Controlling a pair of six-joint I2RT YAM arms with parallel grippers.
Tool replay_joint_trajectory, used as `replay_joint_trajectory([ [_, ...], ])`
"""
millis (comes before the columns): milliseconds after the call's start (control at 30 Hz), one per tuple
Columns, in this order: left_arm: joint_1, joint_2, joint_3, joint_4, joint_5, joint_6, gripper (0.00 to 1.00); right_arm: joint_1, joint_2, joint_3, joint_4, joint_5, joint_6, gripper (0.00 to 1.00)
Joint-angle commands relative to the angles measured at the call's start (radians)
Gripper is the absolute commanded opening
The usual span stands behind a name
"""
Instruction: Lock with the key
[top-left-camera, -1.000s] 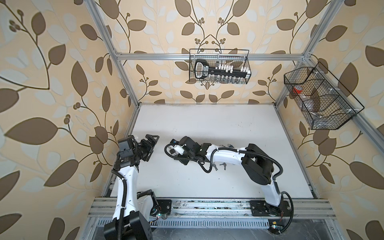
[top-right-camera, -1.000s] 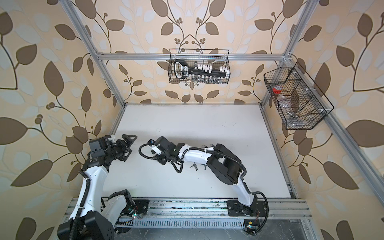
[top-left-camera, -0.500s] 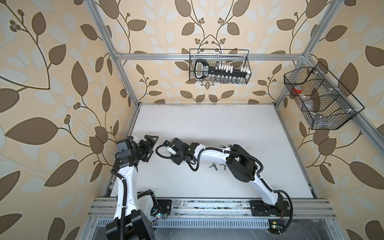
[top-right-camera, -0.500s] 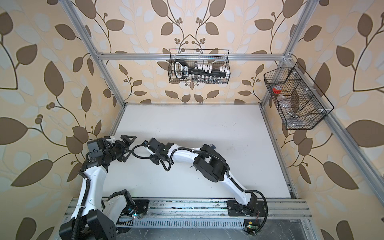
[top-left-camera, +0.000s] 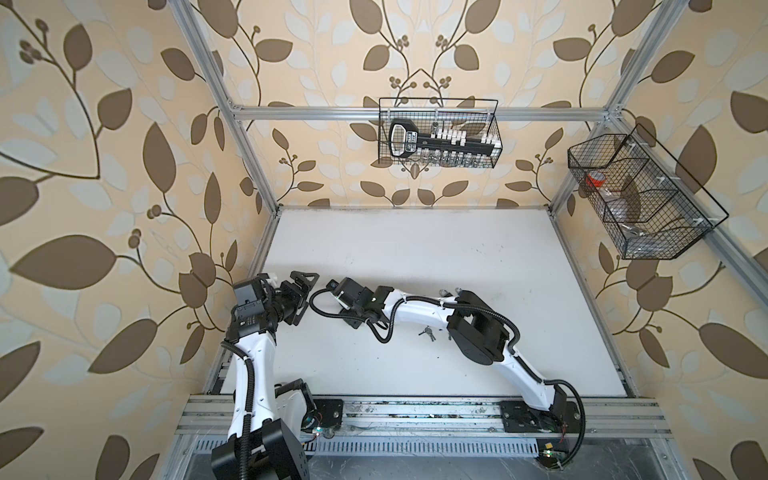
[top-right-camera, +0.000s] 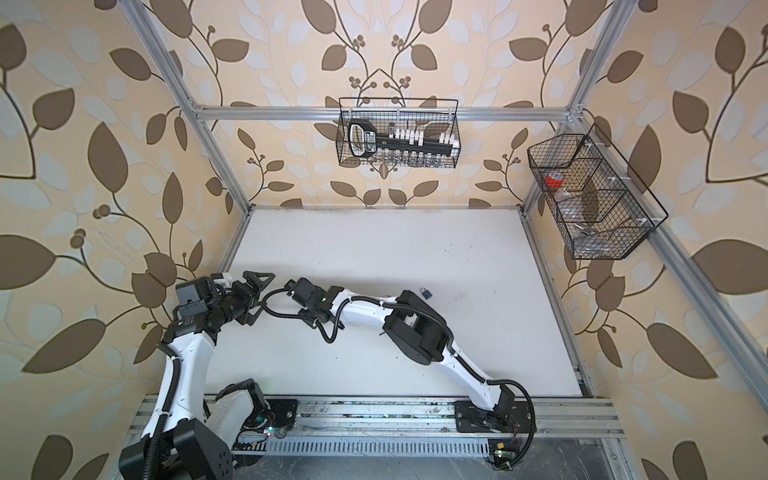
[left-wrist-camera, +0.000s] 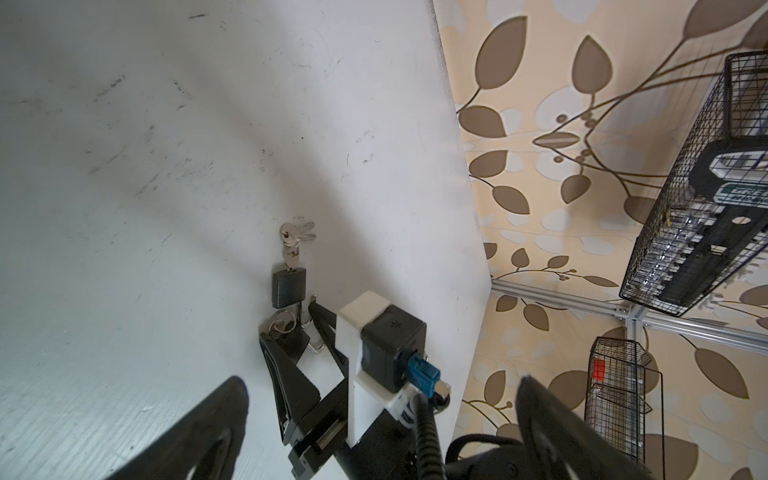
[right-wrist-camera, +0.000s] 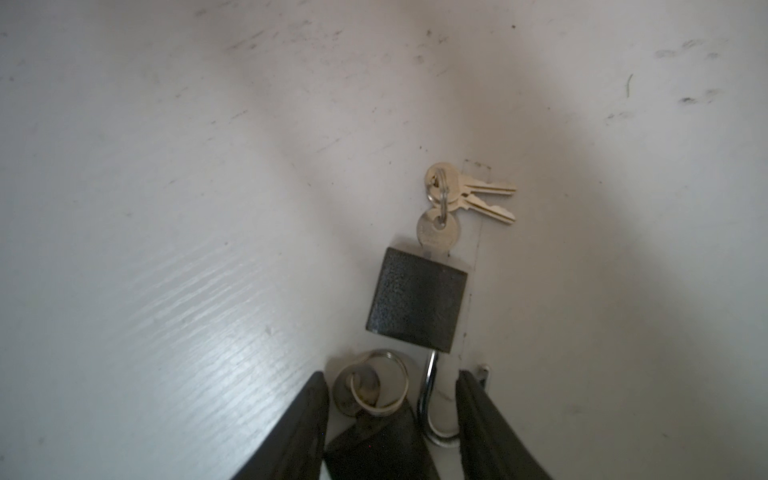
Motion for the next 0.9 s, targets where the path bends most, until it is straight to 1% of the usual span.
replay_joint_trajectory([
  [0,0.01,-0.001,-0.005,0.033,0.05,0.008,0.99,0.006,-0.035,-0.078,-0.029,0.023,0.018,0.51],
  [167,0.002,0.038,0.015,0.022,0.096,0.061,0.99,-0.004,-0.116,-0.197,0.006,0.037,0.034,0.51],
  [233,-0.024,0.063,0.018,0.024,0.097,0.077,0.99,-0.015,-0.139,-0.238,0.013,0.04,0.04,0.51],
  [300,-0.072,0.076,0.021,0.023,0.08,0.089,0.99,-0.024,-0.162,-0.277,0.021,0.05,0.044,0.52],
  [367,-0.144,0.076,0.026,0.017,0.037,0.096,0.99,-0.04,-0.183,-0.316,0.032,0.056,0.054,0.52],
  [433,-0.224,0.076,0.022,0.024,-0.014,0.09,0.99,-0.067,-0.206,-0.363,0.052,0.041,0.071,0.52],
  [533,-0.299,0.088,0.009,0.055,-0.047,0.063,0.99,-0.109,-0.229,-0.407,0.069,0.017,0.089,0.52],
  [667,-0.347,0.092,0.003,0.069,-0.07,0.053,0.99,-0.134,-0.258,-0.449,0.075,0.019,0.074,0.54],
  [767,-0.368,0.095,0.004,0.07,-0.078,0.056,0.99,-0.14,-0.264,-0.463,0.074,0.023,0.044,0.58],
  [867,-0.373,0.102,0.003,0.071,-0.073,0.056,0.99,-0.14,-0.252,-0.444,0.056,0.057,0.024,0.63],
])
